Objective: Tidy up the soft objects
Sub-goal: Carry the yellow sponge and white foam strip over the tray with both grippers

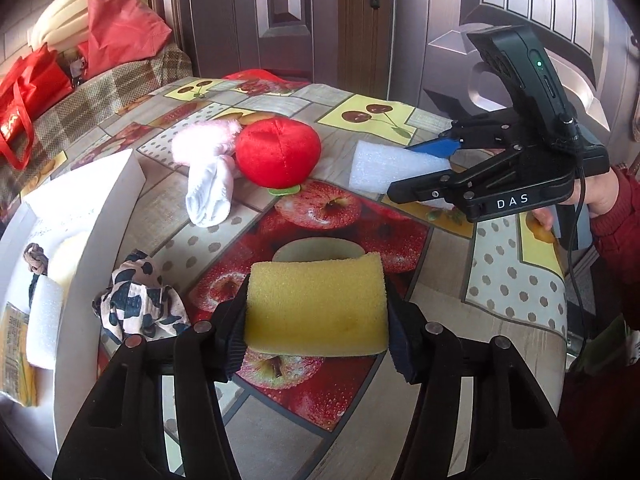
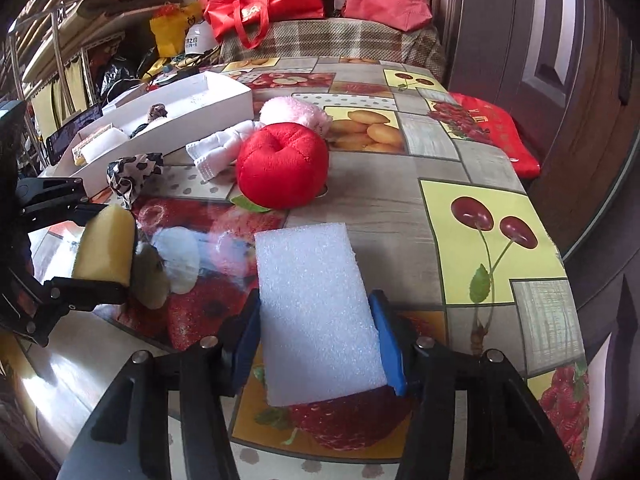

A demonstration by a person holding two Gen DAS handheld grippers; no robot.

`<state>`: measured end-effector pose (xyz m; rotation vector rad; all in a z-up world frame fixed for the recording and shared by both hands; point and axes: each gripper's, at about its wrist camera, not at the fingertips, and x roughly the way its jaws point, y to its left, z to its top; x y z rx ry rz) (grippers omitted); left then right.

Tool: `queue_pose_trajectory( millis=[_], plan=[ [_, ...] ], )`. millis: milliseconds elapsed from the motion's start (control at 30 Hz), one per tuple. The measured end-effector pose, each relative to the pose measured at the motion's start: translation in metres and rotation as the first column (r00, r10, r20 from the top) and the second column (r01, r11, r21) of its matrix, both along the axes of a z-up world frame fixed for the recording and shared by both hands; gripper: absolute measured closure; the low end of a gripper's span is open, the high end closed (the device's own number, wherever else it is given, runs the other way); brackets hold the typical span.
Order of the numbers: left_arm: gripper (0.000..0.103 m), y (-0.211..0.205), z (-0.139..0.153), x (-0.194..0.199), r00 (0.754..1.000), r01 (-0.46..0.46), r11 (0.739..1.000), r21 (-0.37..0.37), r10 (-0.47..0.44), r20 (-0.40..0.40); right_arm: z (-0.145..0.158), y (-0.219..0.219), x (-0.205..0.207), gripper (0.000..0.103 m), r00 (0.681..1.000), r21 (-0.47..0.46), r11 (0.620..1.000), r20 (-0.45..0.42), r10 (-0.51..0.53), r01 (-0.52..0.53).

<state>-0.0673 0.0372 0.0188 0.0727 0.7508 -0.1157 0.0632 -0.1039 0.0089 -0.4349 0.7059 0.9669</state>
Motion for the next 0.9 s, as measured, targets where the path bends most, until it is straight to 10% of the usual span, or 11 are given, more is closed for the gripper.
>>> queue_pose_trajectory(
  millis=[333,900],
  plan=[
    [0.045,0.028,0.03,-0.047,0.947,-0.133,0.987,-0.087,0.152,0.282,0.065,-0.007,-0.021,0.05,0.993,0.399,0.916,0.085,-0.087,0.046],
    [0.045,0.072,0.036,-0.092,0.867,-0.312,0.948,-0.067,0.313,0.387,0.05,0.035,-0.041,0.05,0.981,0.488,0.866,0.093,-0.173,0.107]
  ],
)
